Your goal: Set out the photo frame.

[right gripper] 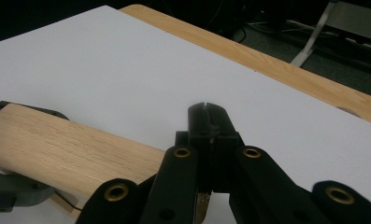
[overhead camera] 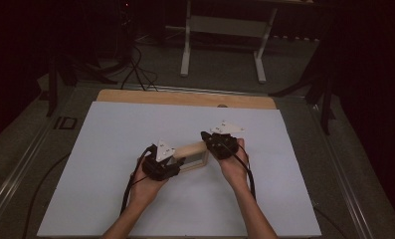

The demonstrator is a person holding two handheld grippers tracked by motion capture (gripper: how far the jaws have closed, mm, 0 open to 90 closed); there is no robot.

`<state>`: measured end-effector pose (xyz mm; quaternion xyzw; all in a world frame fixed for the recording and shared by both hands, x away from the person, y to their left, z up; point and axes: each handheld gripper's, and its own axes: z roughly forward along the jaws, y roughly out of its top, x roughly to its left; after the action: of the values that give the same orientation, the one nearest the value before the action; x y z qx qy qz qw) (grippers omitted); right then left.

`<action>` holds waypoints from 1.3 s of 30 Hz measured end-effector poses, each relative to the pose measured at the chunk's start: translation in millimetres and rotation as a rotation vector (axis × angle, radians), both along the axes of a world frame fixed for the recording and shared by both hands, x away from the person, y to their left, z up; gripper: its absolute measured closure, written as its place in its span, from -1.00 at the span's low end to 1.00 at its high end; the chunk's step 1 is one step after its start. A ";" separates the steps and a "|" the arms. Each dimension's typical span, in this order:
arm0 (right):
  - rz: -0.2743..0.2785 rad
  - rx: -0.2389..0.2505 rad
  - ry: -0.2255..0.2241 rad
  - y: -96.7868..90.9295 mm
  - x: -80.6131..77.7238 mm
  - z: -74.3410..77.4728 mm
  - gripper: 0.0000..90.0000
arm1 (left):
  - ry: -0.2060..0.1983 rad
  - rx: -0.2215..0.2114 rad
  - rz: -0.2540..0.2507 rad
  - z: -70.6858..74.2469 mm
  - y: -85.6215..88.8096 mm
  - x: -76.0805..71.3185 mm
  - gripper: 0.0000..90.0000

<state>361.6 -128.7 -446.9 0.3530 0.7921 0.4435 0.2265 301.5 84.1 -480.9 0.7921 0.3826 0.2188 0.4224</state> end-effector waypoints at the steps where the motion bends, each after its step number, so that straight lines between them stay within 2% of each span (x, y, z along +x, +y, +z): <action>1: 0.000 0.000 0.000 0.0 0.0 0.0 1.00 | 0.000 0.000 -0.002 0.1 0.1 0.1 0.17; 11: 0.004 -0.005 -0.001 -0.4 -1.8 0.2 1.00 | 0.013 -0.003 -0.024 1.3 4.5 3.1 0.17; 22: 0.009 0.011 -0.002 -3.0 -4.9 -0.9 1.00 | 0.012 0.002 -0.018 1.7 6.4 4.6 0.13; 27: 0.019 -0.006 -0.004 -2.8 -4.1 0.4 1.00 | 0.009 -0.003 -0.020 1.0 6.8 4.6 0.13; 29: 0.018 -0.010 -0.008 -3.3 -4.0 0.9 0.89 | 0.005 -0.003 -0.018 0.6 6.4 4.4 0.12; 32: 0.034 0.016 -0.009 -6.7 -4.7 3.5 0.80 | -0.003 0.006 -0.011 0.4 5.1 3.7 0.11; 34: 0.053 0.035 -0.019 -9.4 -7.4 7.8 0.69 | -0.004 0.007 -0.013 0.3 4.7 3.5 0.10; 39: 0.095 0.046 -0.032 -17.5 -13.0 13.4 0.51 | -0.004 0.007 -0.013 0.3 4.5 3.3 0.09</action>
<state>348.6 -146.2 -433.4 0.3128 0.7939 0.4773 0.2098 304.8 88.6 -480.7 0.7954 0.3760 0.2191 0.4219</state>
